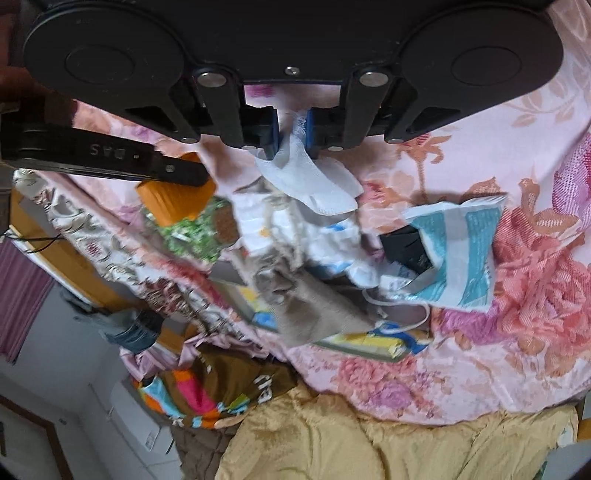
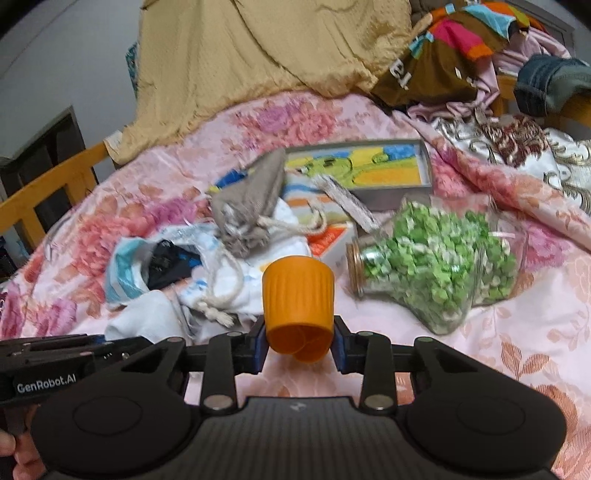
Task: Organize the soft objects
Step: 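Carry the white cloth and orange cup over the painted tray with both tools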
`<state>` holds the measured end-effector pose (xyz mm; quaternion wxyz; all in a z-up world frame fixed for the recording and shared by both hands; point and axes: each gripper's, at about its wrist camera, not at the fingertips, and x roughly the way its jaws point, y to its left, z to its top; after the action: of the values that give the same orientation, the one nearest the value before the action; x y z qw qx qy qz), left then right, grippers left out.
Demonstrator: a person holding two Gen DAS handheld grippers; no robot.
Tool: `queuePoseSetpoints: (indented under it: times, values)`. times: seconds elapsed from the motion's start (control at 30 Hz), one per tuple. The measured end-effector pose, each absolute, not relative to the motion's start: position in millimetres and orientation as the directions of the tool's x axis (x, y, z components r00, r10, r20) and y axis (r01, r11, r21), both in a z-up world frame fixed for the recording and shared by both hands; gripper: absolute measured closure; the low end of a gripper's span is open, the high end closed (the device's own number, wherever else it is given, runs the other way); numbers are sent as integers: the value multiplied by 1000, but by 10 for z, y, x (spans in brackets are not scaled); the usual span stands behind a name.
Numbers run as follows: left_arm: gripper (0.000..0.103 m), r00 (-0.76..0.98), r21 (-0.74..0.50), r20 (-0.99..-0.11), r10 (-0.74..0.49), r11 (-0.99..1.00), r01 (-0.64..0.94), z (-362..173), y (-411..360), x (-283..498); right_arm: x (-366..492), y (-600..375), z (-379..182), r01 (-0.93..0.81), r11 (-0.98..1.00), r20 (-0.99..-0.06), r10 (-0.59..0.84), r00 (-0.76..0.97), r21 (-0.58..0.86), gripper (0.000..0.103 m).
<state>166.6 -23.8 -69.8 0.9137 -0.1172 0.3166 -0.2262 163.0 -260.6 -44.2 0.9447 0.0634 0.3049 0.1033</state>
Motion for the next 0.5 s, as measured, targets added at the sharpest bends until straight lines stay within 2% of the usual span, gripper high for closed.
queuePoseSetpoints:
  times: [0.23,0.5]
  values:
    - [89,718,-359,-465,-518,852,382,-449,-371,1651,1709,-2713,-202,-157,965,-490,242,837,210,64]
    - [89,750,-332,-406,-522,849,410,-75,-621,2191,2429,-2940,4,-116,984,-419,164,893,137,63]
